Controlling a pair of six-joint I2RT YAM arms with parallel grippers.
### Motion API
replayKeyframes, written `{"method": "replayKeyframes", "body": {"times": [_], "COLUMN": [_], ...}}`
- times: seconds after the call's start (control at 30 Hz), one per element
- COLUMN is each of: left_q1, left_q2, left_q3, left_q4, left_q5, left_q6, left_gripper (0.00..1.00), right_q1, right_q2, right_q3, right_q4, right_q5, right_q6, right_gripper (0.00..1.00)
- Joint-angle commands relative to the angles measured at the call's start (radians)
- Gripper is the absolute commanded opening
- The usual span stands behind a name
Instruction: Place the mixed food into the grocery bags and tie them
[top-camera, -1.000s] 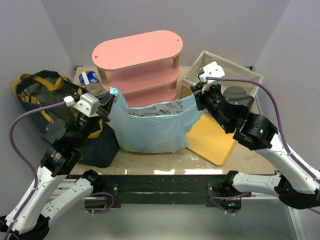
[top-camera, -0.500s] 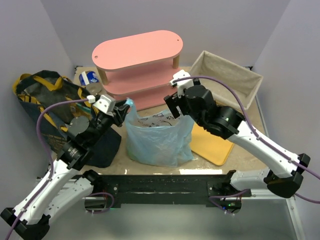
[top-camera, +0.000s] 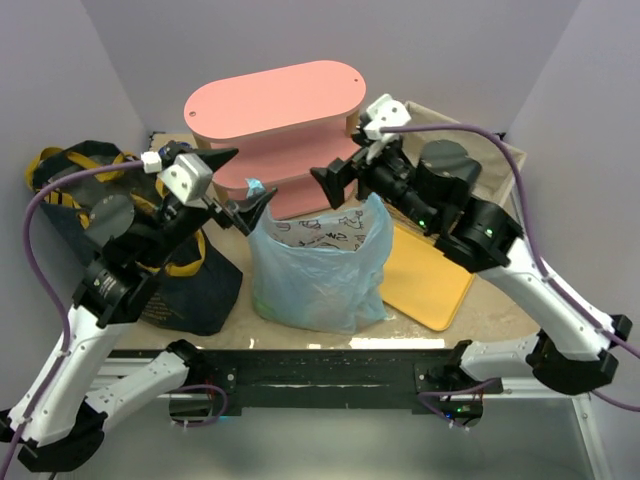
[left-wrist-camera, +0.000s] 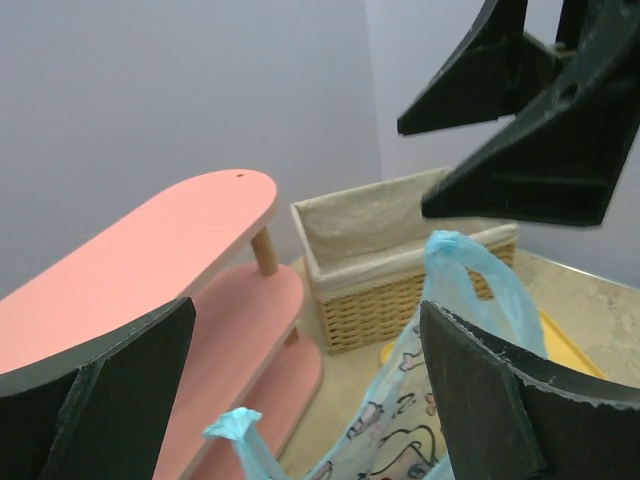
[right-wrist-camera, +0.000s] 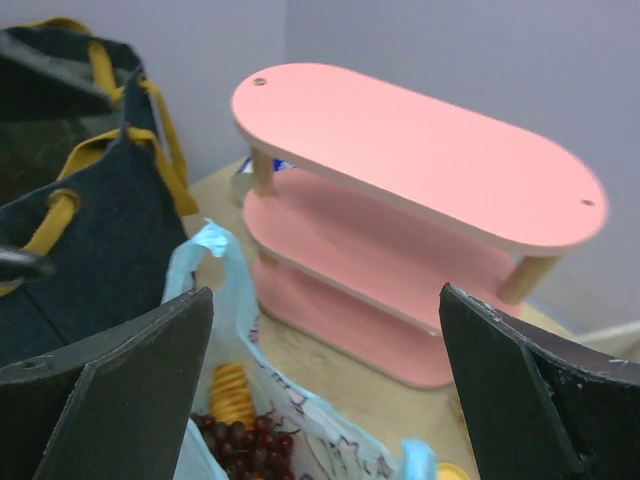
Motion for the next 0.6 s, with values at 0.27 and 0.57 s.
{"method": "replayKeyframes", "body": {"times": [0.27,0.57], "left_q1": [0.428,0.435], "left_q2": [0.198,0.184], "left_q3": [0.075,-0.008], "left_q4": [0.135,0.141], "left_q5": [0.071,0.012], "left_q6": [-0.187,-0.112], "left_gripper": [1.0,1.0], "right_q1": [-0.071,-0.062], "right_q2": [0.274,0.446], "right_q3": [0.095,0.193], "right_q4": [0.207,0.209], "right_q5": [-0.509,-0.533], "right_q6": [0.201,0.233], "right_gripper": [0.98,0.98]}}
